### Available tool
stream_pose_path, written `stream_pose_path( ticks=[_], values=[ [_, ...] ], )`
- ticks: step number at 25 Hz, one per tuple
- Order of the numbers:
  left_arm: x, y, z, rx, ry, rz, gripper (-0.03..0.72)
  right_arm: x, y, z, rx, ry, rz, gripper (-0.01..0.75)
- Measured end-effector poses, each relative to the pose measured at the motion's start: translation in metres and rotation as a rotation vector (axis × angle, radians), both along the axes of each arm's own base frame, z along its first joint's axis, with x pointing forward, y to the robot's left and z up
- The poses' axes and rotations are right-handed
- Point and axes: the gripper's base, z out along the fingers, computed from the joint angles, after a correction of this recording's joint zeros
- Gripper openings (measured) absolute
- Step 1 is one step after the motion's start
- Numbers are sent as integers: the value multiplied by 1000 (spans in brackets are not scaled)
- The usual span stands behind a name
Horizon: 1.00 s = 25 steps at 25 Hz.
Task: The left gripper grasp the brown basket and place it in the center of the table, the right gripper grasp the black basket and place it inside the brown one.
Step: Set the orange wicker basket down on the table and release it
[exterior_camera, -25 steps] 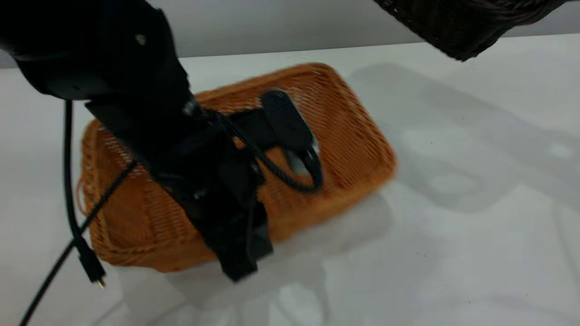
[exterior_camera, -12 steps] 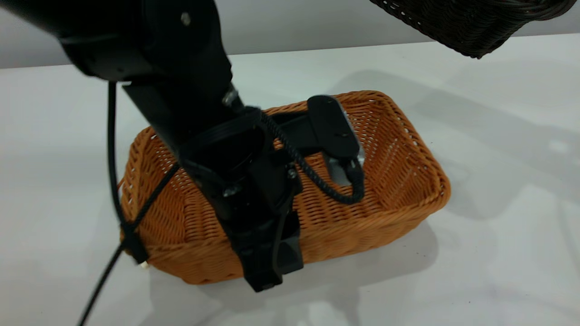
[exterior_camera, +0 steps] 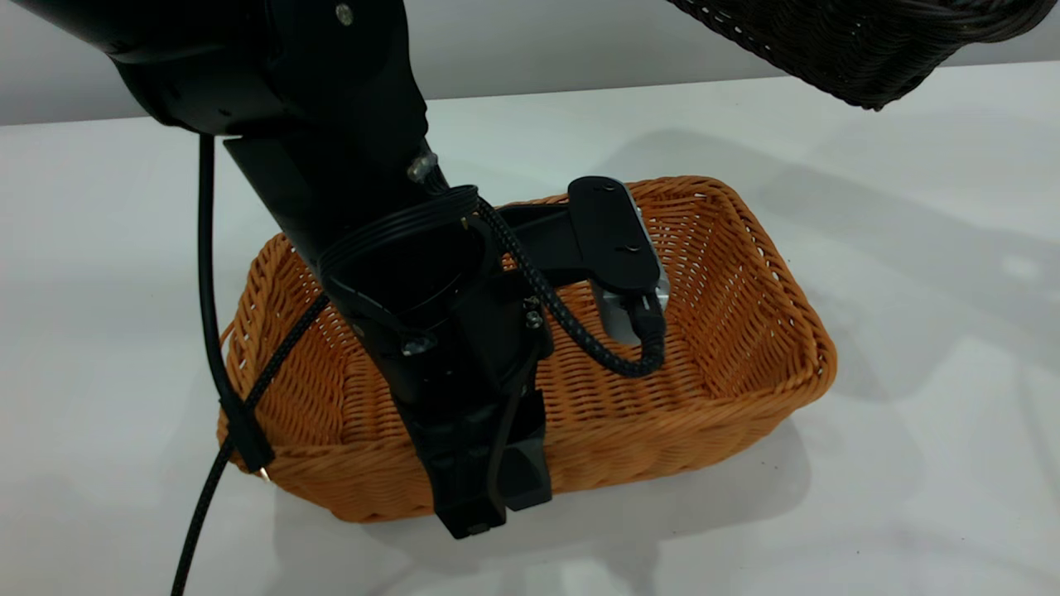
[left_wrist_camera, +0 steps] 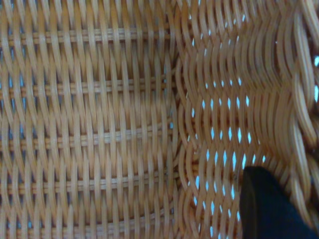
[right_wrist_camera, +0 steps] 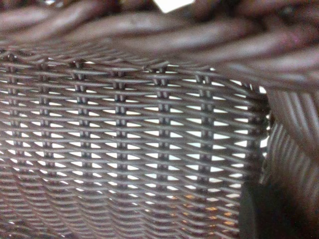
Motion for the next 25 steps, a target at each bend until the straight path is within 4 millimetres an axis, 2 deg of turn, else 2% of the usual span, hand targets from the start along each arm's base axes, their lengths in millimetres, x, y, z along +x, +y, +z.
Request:
stream_pose_path(
  ticks=[5,7,13,16,21,25],
  values=[
    [0,0,0,0,1,2,113,-1,1,0,-6,0,27,123],
    [0,0,0,1,3,1,156,-2,1,0,-3,4,31,123],
    [0,0,0,-1,0,7,447,-3,2,0,3,13,41,123],
    [0,0,2,-1,3,5,547,-3,2,-1,4,15,44,123],
    [-1,0,24,-44,-36,4,589,-3,2,-1,3,13,45,123],
    [-5,3,56,-96,-72,9,592,-3,2,-1,3,13,45,123]
  ],
)
